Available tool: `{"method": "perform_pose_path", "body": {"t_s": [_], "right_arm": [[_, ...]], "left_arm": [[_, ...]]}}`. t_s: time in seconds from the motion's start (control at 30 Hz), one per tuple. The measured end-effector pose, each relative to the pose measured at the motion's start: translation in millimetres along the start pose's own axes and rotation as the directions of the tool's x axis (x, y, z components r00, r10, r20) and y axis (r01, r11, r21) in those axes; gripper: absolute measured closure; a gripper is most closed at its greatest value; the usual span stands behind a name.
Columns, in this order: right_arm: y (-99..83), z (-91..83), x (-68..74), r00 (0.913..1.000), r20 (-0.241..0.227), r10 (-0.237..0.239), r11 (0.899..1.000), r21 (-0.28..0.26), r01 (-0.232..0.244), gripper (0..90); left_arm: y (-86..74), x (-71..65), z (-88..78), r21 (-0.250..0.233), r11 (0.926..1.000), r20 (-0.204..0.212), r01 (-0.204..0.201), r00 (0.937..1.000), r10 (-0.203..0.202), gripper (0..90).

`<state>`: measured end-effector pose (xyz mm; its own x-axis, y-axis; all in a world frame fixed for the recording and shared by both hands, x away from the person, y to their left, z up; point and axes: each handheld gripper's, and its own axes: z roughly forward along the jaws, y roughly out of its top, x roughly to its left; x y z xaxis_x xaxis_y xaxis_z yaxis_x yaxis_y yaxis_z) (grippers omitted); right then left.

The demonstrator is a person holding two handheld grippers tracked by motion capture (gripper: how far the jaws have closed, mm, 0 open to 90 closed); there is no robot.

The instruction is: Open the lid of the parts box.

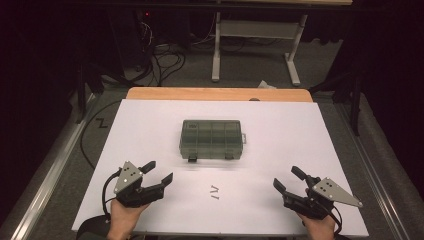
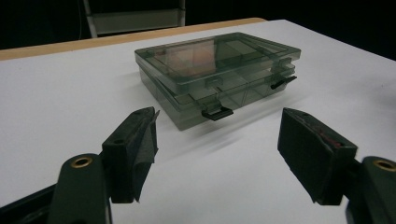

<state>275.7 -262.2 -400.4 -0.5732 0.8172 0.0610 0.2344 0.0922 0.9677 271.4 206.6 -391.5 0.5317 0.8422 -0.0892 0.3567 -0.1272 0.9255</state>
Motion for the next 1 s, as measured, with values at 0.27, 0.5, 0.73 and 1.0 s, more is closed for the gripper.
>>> {"method": "perform_pose_path", "body": {"t_s": [0.27,0.5,0.73,1.0], "right_arm": [[0.8,1.6,2.4,0.9999,-0.001,-0.013,1.0,0.012,0.013,26.0],[1.7,1.9,1.8,1.0,0.003,-0.009,1.0,0.012,0.008,26.0],[2.7,0.5,1.0,1.0,-0.005,-0.002,1.0,0.003,0.002,26.0],[4.4,2.3,2.4,0.9999,-0.012,0.007,1.0,0.0,-0.007,25.8]], "left_arm": [[-0.1,0.0,-0.9,0.002,1.0,0.0,0.009,1.0,-0.009,28.3],[0.5,0.8,0.1,0.004,1.0,0.0,0.007,1.0,-0.007,29.1],[0.6,1.3,-0.3,0.014,0.9998,-0.016,0.014,0.9998,-0.013,27.8],[1.0,2.4,0.5,0.011,0.9999,-0.015,0.011,0.9998,-0.01,27.4]]}}
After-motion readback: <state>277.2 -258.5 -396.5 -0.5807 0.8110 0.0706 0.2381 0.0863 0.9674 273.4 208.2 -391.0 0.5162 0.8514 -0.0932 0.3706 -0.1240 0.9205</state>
